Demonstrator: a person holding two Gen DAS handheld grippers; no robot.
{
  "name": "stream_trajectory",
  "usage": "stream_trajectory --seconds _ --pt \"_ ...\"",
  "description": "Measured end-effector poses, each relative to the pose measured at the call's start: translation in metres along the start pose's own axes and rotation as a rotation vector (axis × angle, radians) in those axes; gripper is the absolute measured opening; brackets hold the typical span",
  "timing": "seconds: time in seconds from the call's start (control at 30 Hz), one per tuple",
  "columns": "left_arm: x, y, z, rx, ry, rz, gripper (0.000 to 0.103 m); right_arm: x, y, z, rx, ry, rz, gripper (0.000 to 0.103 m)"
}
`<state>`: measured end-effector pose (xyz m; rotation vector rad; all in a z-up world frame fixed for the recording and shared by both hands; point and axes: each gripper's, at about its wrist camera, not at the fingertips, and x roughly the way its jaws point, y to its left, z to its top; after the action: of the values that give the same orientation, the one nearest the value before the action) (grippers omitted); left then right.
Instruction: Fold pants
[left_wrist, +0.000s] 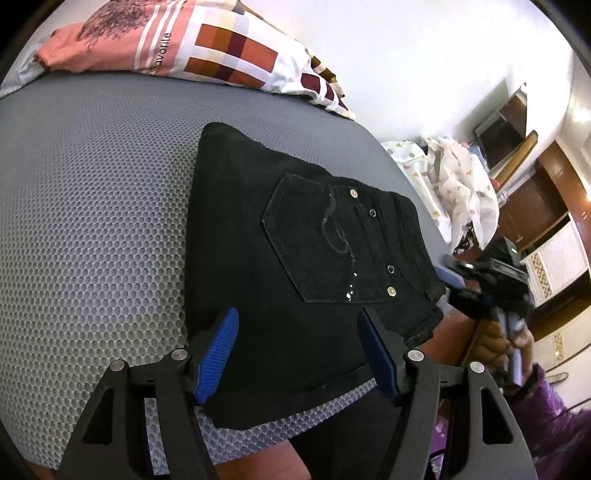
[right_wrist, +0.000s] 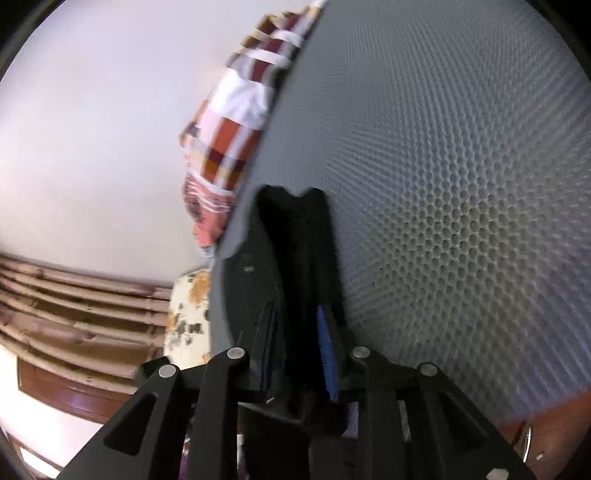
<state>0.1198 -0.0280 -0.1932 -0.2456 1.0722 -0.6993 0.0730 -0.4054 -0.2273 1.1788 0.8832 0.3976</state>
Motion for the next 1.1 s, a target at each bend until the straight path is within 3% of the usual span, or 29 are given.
stream_trajectory --seconds 0.1,0.23,0.3,0.47,0.5,0.53,0.6,0.7,0.77,0.83,0.9,1.03,1.07,1.1 --pt "-0.003 0.006 -0.001 -0.018 -0.005 -0.017 0.067 -0.008 0.01 -0.015 0.022 0.019 0.038 0.024" --pt "-0.005 0.009 -0.002 -0.028 -0.008 -0.03 0.068 -0.009 -0.001 -0.023 0.072 0.014 -0.028 0.028" --pt "-0.005 0.01 -0.003 -0.03 -0.006 -0.031 0.067 -0.007 -0.009 -0.023 0.106 0.007 -0.018 0.028" --pt "-0.006 0.014 -0.004 -0.042 0.001 -0.034 0.068 0.007 0.01 -0.019 0.013 0.022 -0.052 0.029" --pt "-0.006 0.015 -0.004 -0.048 0.002 -0.036 0.068 0.008 0.018 -0.019 -0.027 0.024 -0.067 0.024" --pt "-0.006 0.016 -0.002 -0.054 0.002 -0.036 0.068 0.009 0.027 -0.02 -0.078 0.027 -0.095 0.013" --pt "-0.009 0.019 0.0 -0.064 -0.005 -0.031 0.068 0.012 0.039 -0.02 -0.131 0.041 -0.123 0.013" --pt "-0.013 0.023 0.002 -0.078 -0.011 -0.016 0.068 0.01 0.043 -0.022 -0.129 0.047 -0.073 0.01" --pt "-0.018 0.027 0.003 -0.087 -0.024 0.004 0.07 0.011 0.04 -0.023 -0.13 0.044 -0.085 0.01" --pt "-0.02 0.032 0.005 -0.106 -0.03 0.012 0.072 0.012 0.031 -0.023 -0.134 0.063 -0.122 0.014" --pt "-0.021 0.037 0.006 -0.134 -0.034 0.001 0.072 0.012 0.024 -0.021 -0.108 0.074 -0.107 0.018" --pt "-0.017 0.04 0.004 -0.145 -0.022 0.011 0.072 0.029 0.023 -0.014 -0.119 0.105 -0.144 0.043" --pt "-0.016 0.039 0.003 -0.14 -0.016 0.015 0.072 0.034 0.025 -0.014 -0.136 0.107 -0.158 0.044" --pt "-0.015 0.038 0.004 -0.136 -0.013 0.019 0.072 0.037 0.029 -0.015 -0.166 0.108 -0.182 0.037"
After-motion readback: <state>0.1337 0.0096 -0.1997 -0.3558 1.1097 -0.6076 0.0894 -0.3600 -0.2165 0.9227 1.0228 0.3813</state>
